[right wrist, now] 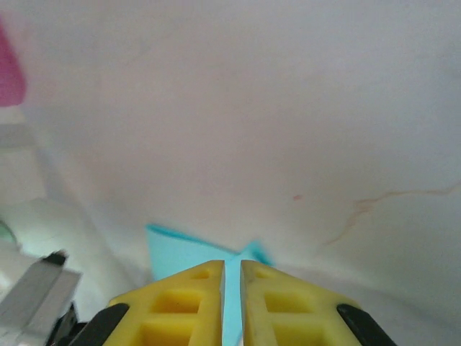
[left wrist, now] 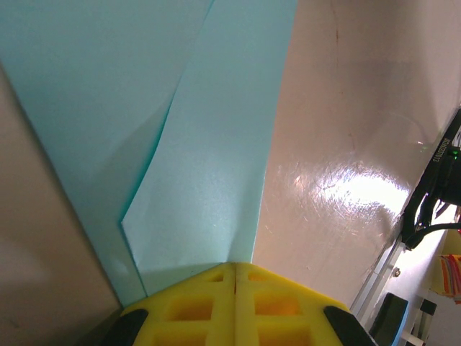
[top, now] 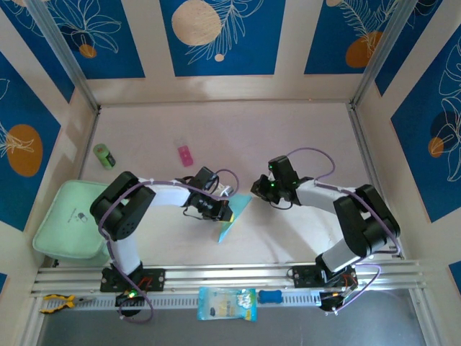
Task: Fold a paper plane with a square sheet of paper (pick it up from the middle)
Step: Perform the fifth fold on the wing at the bottom-center of the table.
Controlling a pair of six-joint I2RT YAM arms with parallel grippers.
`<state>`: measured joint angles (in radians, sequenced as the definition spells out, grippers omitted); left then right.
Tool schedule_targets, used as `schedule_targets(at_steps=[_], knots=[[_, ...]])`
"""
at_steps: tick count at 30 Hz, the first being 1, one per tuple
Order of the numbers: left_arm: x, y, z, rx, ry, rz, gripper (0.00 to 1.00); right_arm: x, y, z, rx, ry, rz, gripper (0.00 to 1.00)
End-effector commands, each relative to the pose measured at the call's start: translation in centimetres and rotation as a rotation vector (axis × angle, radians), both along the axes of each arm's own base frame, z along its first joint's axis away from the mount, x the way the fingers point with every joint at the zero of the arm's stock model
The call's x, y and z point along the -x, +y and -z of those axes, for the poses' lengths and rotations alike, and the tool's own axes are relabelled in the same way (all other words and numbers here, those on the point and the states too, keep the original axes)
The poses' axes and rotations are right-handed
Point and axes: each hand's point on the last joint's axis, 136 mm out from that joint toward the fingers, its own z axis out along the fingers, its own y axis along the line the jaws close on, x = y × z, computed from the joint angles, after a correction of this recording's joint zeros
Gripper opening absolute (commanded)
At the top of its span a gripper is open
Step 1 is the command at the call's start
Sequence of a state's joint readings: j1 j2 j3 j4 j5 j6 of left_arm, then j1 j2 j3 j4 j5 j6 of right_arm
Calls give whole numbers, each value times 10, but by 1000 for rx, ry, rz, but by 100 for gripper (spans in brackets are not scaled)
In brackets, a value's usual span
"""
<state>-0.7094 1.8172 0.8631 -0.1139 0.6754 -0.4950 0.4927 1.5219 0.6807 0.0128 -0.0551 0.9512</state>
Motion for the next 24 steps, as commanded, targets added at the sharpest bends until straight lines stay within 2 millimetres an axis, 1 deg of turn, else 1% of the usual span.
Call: schedule_targets(at_steps=[1, 6, 8, 11, 14, 18, 22, 24], knots=[[18, 22, 27, -138, 58, -2, 0, 15, 14, 1, -9, 1, -40, 15], [17, 20, 25, -125, 57, -4, 0, 32, 50, 9, -63, 23, -142, 14], [16, 19, 23, -115, 62, -9, 0, 38, 54, 19, -53, 60, -146, 13], [16, 15, 16, -89, 59, -14, 0, 45, 42, 42, -1, 145, -101, 8], [13, 11, 4, -65, 44, -17, 0, 51, 30, 57, 37, 184, -66, 7], [10, 8, -12, -36, 18, -18, 0, 52, 23, 62, 41, 194, -50, 7], [12, 3, -32, -1, -1, -2, 2, 52, 23, 63, 40, 194, -52, 7], [16, 2, -37, -5, -4, 10, 2, 52, 23, 64, 41, 200, -50, 7]])
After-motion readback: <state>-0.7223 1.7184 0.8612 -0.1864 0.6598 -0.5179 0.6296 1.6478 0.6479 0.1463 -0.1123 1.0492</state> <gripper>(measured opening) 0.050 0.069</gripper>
